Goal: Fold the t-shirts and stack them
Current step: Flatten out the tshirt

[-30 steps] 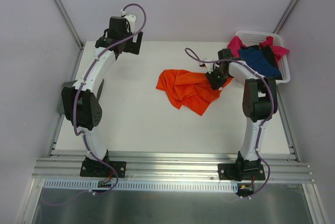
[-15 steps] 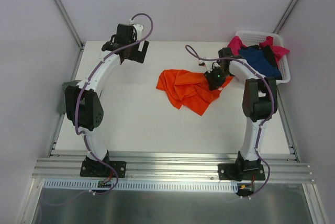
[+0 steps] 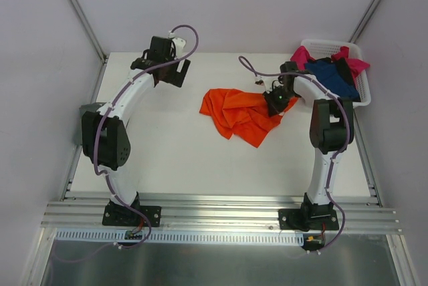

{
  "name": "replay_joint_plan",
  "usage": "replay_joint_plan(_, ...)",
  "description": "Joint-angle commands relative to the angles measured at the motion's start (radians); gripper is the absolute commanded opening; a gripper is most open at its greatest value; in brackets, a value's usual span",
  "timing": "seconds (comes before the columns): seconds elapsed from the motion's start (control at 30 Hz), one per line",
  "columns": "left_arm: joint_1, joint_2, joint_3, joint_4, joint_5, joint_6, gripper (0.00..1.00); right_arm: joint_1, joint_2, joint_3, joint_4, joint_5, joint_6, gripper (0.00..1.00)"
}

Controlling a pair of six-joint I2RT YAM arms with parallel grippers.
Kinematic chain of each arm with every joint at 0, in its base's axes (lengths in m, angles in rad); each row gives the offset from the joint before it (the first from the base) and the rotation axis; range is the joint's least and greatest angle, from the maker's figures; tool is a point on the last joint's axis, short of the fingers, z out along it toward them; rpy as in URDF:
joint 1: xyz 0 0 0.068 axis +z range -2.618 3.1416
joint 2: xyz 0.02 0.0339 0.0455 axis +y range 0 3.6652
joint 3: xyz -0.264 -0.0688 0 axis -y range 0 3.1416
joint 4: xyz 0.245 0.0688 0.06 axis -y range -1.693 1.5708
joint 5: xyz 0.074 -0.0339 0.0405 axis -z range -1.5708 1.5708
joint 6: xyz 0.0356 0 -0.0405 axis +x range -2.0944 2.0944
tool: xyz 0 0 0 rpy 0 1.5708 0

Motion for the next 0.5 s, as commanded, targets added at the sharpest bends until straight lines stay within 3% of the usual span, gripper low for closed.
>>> replay_joint_plan(0.0, -0.034, -0.084, -0.103, -0.01, -0.012, 0.095, 0.89, -0.015, -0.063, 0.061, 0.002, -0.037, 0.009, 0.01)
replay_joint_plan(0.17, -0.078, -0.107, -0.253, 0.044, -0.044, 0.248, 0.88, -0.032, -0.094, 0.141, 0.005, -0.046, 0.078, 0.01)
replay_joint_plan(0.27, -0.146, -0.131, -0.331, 0.145, -0.044, 0.379, 0.93, -0.032, -0.091, 0.214, 0.007, -0.045, 0.125, 0.01)
replay_joint_plan(0.37, -0.21, -0.113, -0.341, 0.175, -0.031, 0.445, 0.99, -0.032, -0.067, 0.309, -0.009, -0.053, 0.185, 0.01)
replay_joint_plan(0.47, -0.276, -0.085, -0.33, 0.188, -0.009, 0.485, 0.97, -0.032, -0.039, 0.372, -0.016, -0.053, 0.216, 0.01)
